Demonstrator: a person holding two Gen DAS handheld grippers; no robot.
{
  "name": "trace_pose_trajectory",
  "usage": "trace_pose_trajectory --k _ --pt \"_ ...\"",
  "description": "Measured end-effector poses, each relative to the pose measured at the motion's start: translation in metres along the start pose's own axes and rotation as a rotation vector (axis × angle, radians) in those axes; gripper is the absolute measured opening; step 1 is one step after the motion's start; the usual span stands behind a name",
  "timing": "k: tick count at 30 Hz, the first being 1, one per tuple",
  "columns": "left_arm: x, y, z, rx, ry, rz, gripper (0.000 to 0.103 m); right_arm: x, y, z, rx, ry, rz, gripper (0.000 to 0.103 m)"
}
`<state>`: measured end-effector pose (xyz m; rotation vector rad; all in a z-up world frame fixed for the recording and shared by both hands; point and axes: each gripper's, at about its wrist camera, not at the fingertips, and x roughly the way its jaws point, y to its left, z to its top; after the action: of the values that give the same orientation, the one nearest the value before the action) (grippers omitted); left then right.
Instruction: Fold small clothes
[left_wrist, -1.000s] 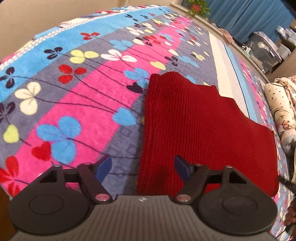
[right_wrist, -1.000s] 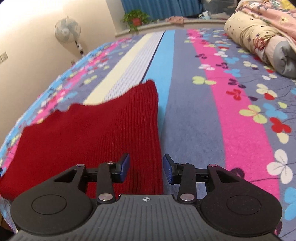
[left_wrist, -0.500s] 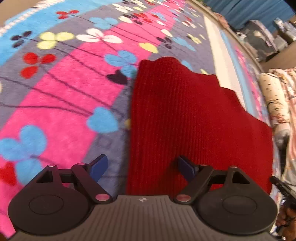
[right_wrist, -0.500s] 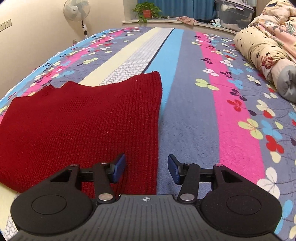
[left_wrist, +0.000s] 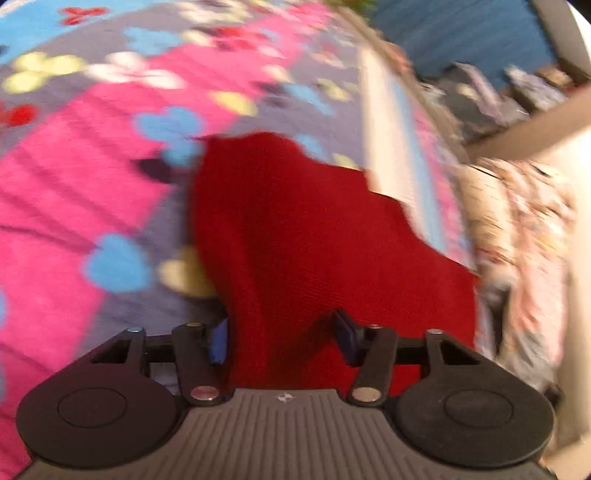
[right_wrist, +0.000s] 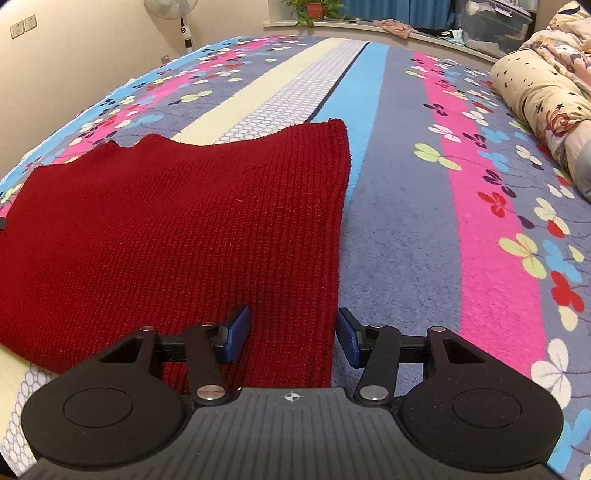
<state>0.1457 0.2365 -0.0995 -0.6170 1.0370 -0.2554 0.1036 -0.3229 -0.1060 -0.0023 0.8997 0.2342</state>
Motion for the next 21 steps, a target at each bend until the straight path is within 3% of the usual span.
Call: trace_pose_trajectory --k 2,5,6,9,13,16,21 --pt "0.001 -0.008 0.0 0.055 -0.008 0.011 0.065 0.001 0.0 0.0 -0.001 0.002 -0.001 0.053" --pt "0.014 0.003 -0.002 -0.005 0.034 0.125 0.072 0.001 0.001 0.0 -0.005 0.003 -0.002 0.053" --pt "0.015 0.006 -0.002 -0.021 0.036 0.12 0.073 0.001 0.001 0.0 -0.005 0.003 -0.002 0.053" --pt "0.013 0.0 0.0 -0.002 0.008 0.149 0.077 0.0 0.001 0.0 -0.005 0.002 -0.001 0.053" --pt "0.003 0.007 0.006 -0.049 -0.058 0.227 0.09 0.0 0.0 0.0 -0.005 0.002 -0.001 0.054" --pt "0.0 0.013 0.009 -0.083 -0.057 0.266 0.096 0.0 -0.001 0.0 -0.006 0.002 0.0 0.054" --pt "-0.008 0.025 0.004 -0.117 -0.045 0.281 0.096 0.0 0.0 0.0 -0.01 0.003 -0.003 0.054"
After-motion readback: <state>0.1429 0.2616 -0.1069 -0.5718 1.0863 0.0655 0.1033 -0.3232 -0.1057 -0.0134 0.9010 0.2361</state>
